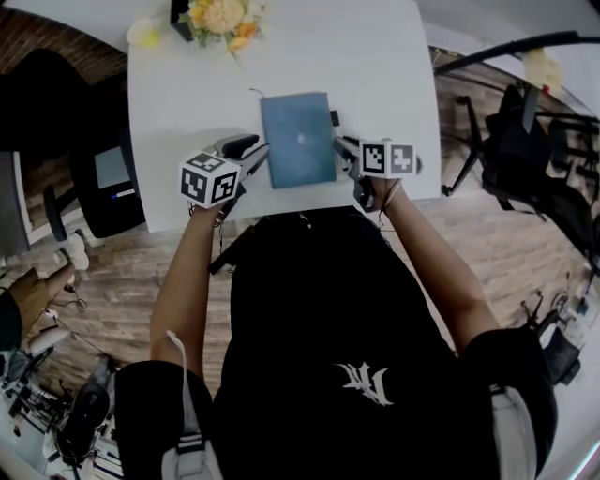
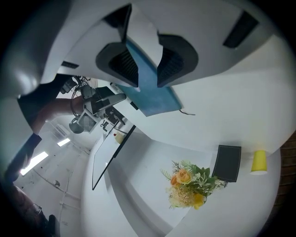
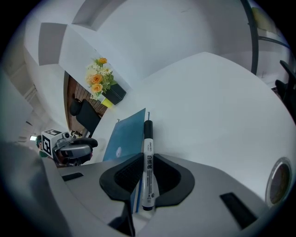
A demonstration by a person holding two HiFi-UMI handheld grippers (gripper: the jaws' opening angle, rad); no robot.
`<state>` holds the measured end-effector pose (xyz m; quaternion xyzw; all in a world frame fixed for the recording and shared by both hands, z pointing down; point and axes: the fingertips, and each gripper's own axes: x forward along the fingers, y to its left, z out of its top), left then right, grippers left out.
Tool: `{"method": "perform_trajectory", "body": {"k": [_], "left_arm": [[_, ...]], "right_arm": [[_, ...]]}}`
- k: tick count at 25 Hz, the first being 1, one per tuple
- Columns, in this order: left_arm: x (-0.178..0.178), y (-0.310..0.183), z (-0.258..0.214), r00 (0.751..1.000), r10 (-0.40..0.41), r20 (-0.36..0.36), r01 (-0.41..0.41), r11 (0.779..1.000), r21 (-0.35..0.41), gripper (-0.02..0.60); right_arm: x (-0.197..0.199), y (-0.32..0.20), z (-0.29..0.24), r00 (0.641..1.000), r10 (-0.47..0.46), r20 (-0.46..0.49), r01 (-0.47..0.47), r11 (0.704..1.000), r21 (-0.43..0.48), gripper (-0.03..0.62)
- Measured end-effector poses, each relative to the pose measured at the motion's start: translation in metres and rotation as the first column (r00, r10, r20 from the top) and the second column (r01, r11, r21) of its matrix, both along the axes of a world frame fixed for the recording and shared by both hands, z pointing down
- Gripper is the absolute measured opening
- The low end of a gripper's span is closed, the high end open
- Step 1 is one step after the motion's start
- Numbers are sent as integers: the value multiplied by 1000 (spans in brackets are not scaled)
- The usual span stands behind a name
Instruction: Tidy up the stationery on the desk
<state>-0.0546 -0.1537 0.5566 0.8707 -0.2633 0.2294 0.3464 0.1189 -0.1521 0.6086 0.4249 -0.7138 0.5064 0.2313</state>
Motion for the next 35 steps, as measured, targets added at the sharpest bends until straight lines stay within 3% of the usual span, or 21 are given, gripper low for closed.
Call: {"method": "perform_trajectory", "body": {"k": [20, 35], "left_arm": [[9, 14, 9, 1000, -25, 0, 25, 999, -35, 135], [4, 12, 6, 996, -94, -5, 94, 995, -37, 136]], "right_arm": [[-9, 5, -2, 991, -118, 69, 120, 993, -22, 89], [3, -5, -5, 990, -122, 77, 123, 992, 1, 89]]}}
